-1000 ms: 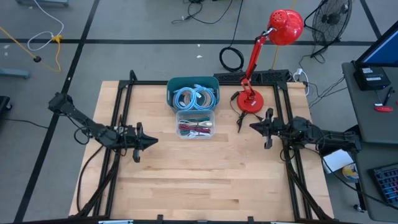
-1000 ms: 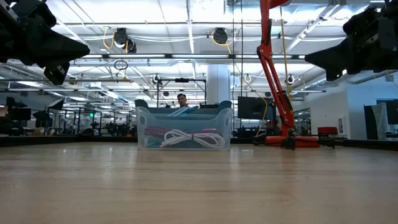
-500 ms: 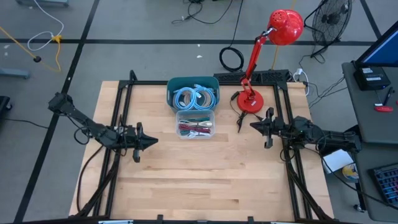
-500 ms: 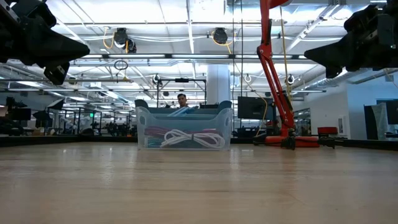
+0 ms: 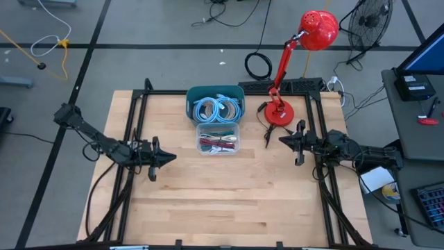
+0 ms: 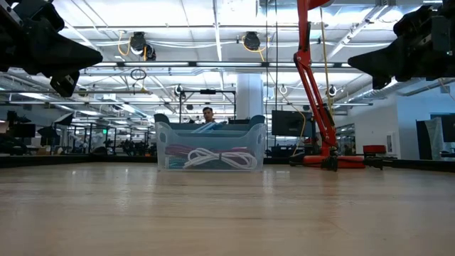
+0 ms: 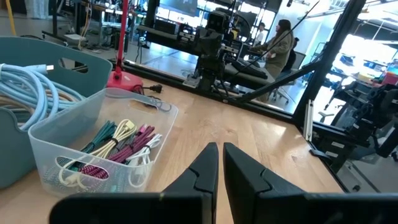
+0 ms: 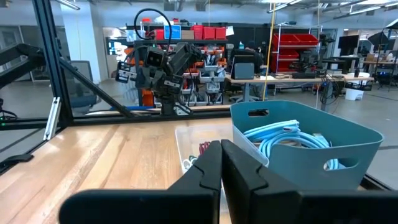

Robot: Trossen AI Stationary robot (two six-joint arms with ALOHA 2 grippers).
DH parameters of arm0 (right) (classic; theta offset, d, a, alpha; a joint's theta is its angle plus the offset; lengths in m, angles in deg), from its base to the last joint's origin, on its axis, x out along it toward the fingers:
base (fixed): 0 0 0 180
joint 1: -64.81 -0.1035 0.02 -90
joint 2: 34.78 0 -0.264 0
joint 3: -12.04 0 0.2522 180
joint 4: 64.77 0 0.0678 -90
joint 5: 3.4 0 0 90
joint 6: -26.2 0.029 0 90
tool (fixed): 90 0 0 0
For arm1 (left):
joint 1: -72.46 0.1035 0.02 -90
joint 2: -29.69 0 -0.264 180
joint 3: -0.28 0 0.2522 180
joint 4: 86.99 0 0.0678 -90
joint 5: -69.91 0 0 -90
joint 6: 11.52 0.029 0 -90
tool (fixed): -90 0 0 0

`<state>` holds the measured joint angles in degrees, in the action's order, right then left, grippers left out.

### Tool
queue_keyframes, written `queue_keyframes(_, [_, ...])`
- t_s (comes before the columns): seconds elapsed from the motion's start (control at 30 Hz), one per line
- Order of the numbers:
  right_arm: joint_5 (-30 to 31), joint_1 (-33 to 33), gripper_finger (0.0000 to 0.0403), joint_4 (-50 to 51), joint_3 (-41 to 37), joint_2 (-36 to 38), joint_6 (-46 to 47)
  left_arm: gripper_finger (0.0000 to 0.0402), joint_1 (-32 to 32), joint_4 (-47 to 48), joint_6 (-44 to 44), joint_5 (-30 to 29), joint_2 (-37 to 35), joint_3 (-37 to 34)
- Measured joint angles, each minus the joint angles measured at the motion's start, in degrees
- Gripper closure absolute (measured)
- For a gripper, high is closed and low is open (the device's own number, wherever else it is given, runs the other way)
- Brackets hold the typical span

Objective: Pick & Place USB Port
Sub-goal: Return to Home Position

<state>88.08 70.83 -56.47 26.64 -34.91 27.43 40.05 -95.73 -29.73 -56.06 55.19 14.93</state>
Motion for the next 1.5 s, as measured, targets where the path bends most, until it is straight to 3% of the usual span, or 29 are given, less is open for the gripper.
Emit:
queue_keyframes(0.47, [-0.4,0.0,0.0403,3.3,0.0,0.0,0.0,0.0376,0.0,0.0,0.0,0.0,0.0,0.0])
queue_keyframes(0.7, [-5.6,0.0,0.0403,3.3,0.0,0.0,-0.2,0.0376,0.0,0.0,0.0,0.0,0.0,0.0])
queue_keyframes(0.87, [-6.1,0.0,0.0403,3.3,0.0,0.0,-0.2,0.0376,0.0,0.0,0.0,0.0,0.0,0.0])
queue_keyframes(1.13, [-6.2,0.0,0.0403,3.5,0.0,0.0,-0.2,0.0376,0.0,2.5,10.0,0.4,0.0,0.0])
queue_keyframes(1.33, [-6.2,0.0,0.0403,3.6,0.0,0.0,-0.2,0.0376,0.1,9.7,5.4,-0.3,0.0,0.0])
queue_keyframes(1.5, [-6.2,0.0,0.0403,3.6,0.0,0.0,-0.2,0.0376,0.1,10.2,4.1,0.0,-0.1,0.0])
